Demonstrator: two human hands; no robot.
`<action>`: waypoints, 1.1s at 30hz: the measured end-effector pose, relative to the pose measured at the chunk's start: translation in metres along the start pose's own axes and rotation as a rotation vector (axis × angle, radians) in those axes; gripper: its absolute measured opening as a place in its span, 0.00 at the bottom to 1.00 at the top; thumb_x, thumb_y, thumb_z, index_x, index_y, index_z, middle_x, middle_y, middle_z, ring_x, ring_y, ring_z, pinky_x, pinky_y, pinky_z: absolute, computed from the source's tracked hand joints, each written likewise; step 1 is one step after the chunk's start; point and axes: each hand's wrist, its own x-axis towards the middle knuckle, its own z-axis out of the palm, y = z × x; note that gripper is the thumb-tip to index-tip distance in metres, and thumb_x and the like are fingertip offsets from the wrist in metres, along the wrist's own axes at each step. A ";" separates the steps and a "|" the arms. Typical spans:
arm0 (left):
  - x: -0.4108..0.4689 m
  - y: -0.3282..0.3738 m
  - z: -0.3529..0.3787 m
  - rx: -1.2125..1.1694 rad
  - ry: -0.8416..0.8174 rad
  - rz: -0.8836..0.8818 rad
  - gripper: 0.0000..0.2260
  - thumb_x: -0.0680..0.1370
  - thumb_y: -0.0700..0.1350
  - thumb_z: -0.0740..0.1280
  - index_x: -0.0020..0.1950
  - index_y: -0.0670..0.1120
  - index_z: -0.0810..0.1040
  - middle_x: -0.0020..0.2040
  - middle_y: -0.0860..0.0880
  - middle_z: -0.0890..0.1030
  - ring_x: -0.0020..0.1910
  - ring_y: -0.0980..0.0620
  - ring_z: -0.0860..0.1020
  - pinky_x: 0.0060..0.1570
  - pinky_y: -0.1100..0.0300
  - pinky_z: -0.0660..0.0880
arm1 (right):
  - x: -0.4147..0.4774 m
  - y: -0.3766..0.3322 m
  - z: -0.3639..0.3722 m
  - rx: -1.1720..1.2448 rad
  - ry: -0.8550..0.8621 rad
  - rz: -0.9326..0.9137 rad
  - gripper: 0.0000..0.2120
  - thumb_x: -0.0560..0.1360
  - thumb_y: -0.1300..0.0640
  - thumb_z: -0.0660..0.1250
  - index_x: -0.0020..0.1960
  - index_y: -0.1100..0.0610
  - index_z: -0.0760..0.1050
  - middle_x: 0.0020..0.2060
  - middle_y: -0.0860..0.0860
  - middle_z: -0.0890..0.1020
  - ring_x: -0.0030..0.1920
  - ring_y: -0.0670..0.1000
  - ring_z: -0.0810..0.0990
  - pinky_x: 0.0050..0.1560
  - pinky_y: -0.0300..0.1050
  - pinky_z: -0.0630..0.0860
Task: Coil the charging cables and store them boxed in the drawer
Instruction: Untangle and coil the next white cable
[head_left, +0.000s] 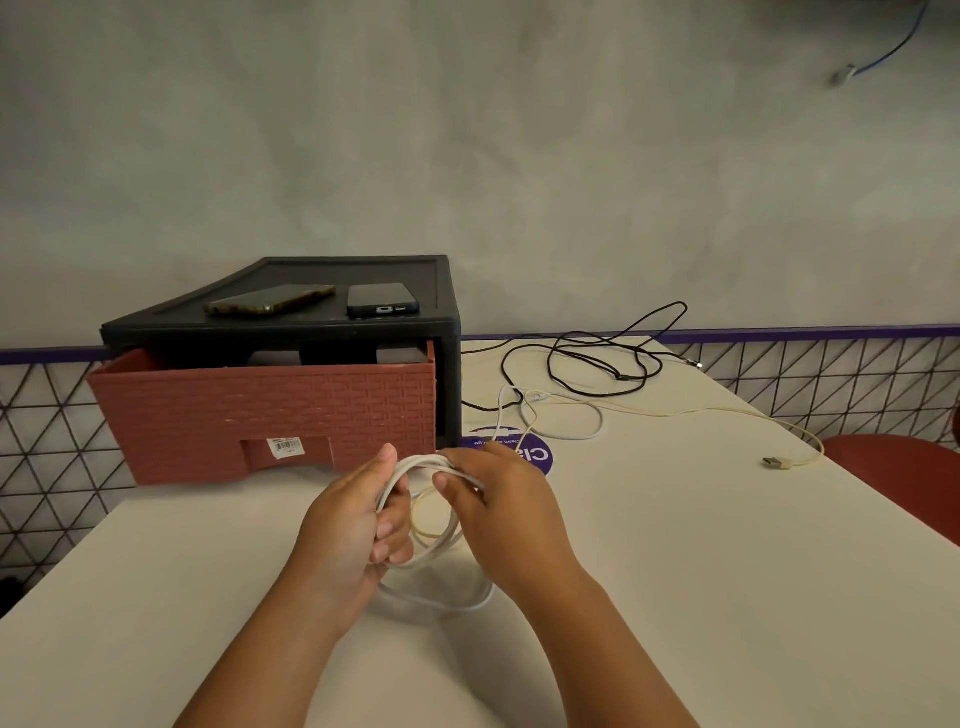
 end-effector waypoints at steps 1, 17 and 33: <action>0.000 0.000 0.000 0.007 -0.015 -0.011 0.16 0.80 0.49 0.57 0.36 0.42 0.68 0.19 0.51 0.59 0.15 0.57 0.56 0.19 0.68 0.58 | 0.000 0.001 0.000 -0.007 -0.007 0.000 0.11 0.78 0.52 0.62 0.58 0.48 0.78 0.48 0.50 0.78 0.48 0.49 0.76 0.48 0.43 0.72; 0.004 -0.006 -0.002 0.063 0.025 0.006 0.16 0.80 0.50 0.58 0.34 0.44 0.63 0.21 0.51 0.60 0.17 0.58 0.57 0.19 0.67 0.57 | 0.001 0.003 0.003 -0.126 -0.067 -0.003 0.12 0.80 0.50 0.58 0.57 0.53 0.77 0.46 0.51 0.76 0.44 0.49 0.73 0.42 0.42 0.67; 0.002 -0.004 -0.002 0.103 0.055 0.045 0.15 0.78 0.49 0.61 0.34 0.45 0.64 0.23 0.51 0.57 0.19 0.57 0.54 0.21 0.66 0.53 | 0.002 0.001 -0.002 0.275 -0.132 0.175 0.17 0.79 0.51 0.60 0.30 0.48 0.69 0.26 0.45 0.70 0.29 0.42 0.68 0.35 0.38 0.66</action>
